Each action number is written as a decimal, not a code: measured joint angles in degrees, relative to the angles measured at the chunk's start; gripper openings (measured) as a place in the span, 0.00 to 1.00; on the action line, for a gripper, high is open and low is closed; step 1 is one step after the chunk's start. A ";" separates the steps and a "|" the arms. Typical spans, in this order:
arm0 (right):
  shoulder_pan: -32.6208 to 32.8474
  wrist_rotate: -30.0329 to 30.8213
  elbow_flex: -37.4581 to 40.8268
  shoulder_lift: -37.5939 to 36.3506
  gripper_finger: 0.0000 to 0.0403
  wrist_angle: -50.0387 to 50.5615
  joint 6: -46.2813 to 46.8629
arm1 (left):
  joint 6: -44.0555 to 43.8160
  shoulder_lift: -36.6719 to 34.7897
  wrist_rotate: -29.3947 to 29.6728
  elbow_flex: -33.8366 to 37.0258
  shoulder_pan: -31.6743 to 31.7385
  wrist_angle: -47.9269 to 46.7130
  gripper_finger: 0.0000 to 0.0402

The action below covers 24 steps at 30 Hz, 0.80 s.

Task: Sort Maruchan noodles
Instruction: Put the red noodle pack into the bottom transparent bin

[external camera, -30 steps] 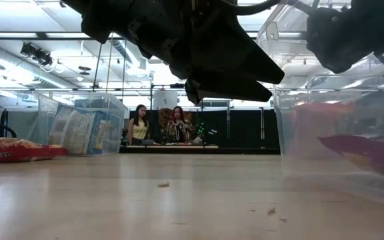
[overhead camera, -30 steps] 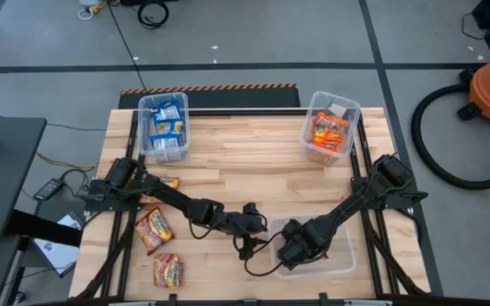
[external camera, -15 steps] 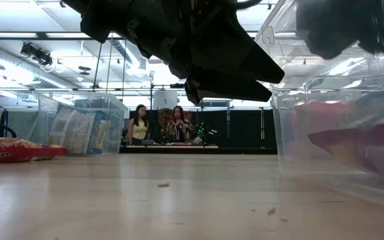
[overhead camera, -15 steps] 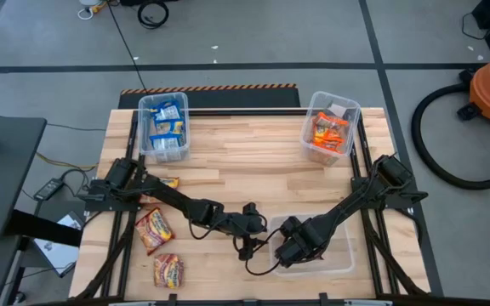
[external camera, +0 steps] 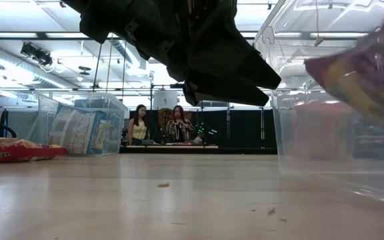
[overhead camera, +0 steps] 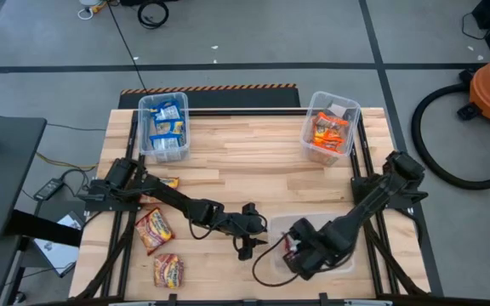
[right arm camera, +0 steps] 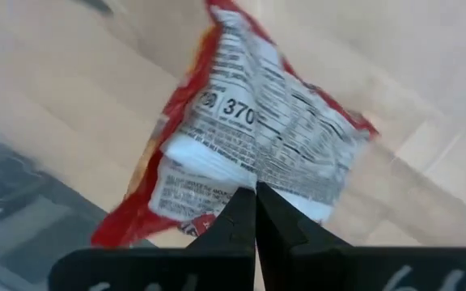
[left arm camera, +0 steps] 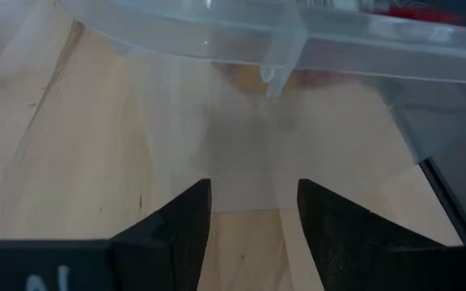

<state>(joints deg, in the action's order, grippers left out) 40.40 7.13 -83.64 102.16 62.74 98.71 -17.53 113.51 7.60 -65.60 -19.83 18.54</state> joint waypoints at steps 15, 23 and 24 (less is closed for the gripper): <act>9.99 29.03 10.85 -6.65 0.00 -6.50 15.88 | 0.03 0.00 0.00 0.00 0.10 0.46 0.48; 10.30 35.66 25.23 -11.29 0.00 -36.49 10.43 | -1.80 0.00 -0.86 0.00 0.15 1.85 0.48; 9.92 36.24 26.46 -11.49 0.00 -39.81 8.10 | -2.15 0.00 -0.85 0.00 0.15 1.86 0.48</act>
<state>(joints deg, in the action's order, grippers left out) 50.32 43.38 -57.18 90.68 22.94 106.81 -19.68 113.51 6.74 -65.60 -19.67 20.40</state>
